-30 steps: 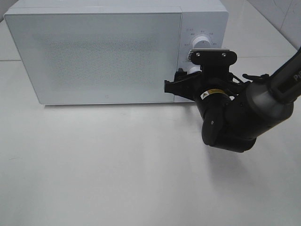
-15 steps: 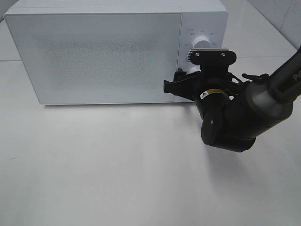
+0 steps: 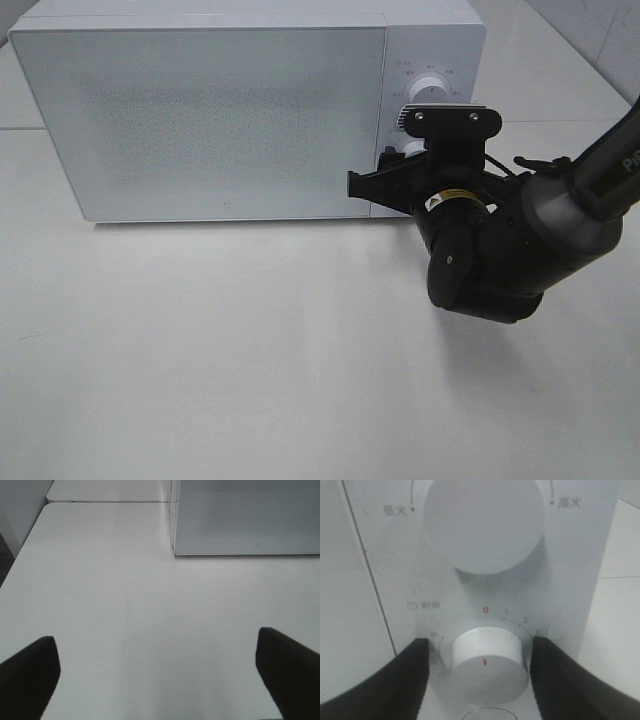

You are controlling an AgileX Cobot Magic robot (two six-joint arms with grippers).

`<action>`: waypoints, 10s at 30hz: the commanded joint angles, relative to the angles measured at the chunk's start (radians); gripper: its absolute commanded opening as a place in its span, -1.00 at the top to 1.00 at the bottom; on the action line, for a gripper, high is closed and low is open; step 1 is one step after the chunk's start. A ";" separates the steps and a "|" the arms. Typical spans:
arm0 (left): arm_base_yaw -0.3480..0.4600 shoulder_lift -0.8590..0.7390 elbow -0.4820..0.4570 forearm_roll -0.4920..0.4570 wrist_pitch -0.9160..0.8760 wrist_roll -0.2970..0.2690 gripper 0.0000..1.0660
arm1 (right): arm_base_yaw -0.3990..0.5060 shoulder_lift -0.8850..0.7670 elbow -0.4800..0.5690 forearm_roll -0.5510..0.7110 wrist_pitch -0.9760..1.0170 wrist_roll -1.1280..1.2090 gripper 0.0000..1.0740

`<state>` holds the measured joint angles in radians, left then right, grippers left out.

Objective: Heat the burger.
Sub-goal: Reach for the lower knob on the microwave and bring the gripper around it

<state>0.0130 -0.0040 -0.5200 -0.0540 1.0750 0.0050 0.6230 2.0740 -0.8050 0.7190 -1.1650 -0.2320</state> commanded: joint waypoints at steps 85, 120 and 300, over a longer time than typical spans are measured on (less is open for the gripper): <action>0.001 -0.019 0.003 -0.003 -0.008 0.000 -0.88 | -0.013 -0.002 -0.015 -0.207 -0.197 0.445 0.82; 0.001 -0.019 0.003 -0.003 -0.008 0.000 -0.88 | -0.013 -0.002 -0.018 -0.305 -0.200 1.040 0.76; 0.001 -0.019 0.003 -0.003 -0.008 0.000 -0.88 | -0.036 -0.049 0.003 -0.022 -0.183 1.558 -0.24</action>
<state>0.0130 -0.0040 -0.5200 -0.0540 1.0750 0.0050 0.6170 2.0570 -0.7880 0.7270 -1.1330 1.3570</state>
